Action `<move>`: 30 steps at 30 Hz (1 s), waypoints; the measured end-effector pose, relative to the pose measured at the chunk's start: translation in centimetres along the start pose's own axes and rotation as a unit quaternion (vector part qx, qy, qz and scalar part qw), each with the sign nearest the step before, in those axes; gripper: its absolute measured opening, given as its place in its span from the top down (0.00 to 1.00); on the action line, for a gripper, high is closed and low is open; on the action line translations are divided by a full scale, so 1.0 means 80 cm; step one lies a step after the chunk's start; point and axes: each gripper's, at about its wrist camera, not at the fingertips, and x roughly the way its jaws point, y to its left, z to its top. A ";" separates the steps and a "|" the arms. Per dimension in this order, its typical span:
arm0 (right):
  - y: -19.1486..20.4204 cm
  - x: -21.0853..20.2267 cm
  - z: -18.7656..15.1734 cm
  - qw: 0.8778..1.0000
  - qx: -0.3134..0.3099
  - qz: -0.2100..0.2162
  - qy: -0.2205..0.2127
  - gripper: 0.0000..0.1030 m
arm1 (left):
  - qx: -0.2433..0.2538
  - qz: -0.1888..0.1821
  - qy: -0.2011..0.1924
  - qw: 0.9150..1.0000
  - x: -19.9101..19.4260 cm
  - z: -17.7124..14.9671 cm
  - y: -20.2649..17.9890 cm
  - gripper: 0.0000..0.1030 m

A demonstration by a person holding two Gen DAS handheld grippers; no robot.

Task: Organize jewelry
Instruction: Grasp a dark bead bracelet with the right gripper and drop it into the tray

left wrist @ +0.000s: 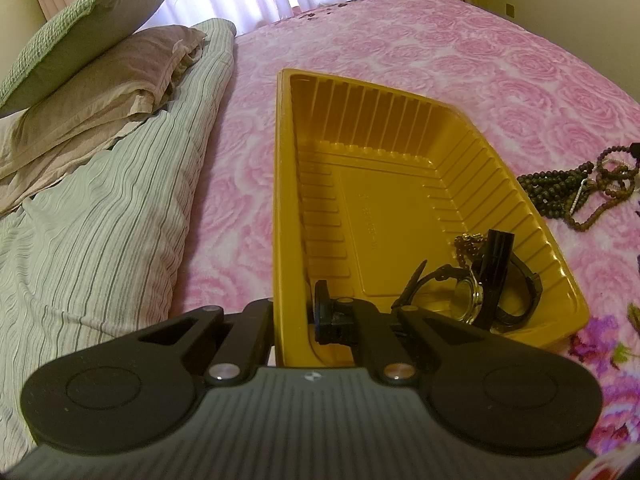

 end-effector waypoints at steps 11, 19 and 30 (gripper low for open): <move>0.015 -0.050 0.019 0.998 -0.047 0.000 -0.048 0.94 | 0.000 0.000 -0.001 1.000 0.001 -0.001 -0.001 0.97; 0.042 -0.062 0.031 0.996 -0.066 0.026 -0.058 0.94 | -0.001 -0.002 -0.004 1.000 -0.003 0.001 -0.001 0.97; 0.101 -0.064 0.043 0.989 -0.103 0.086 -0.060 0.94 | -0.003 -0.004 -0.005 1.000 -0.004 0.000 0.000 0.97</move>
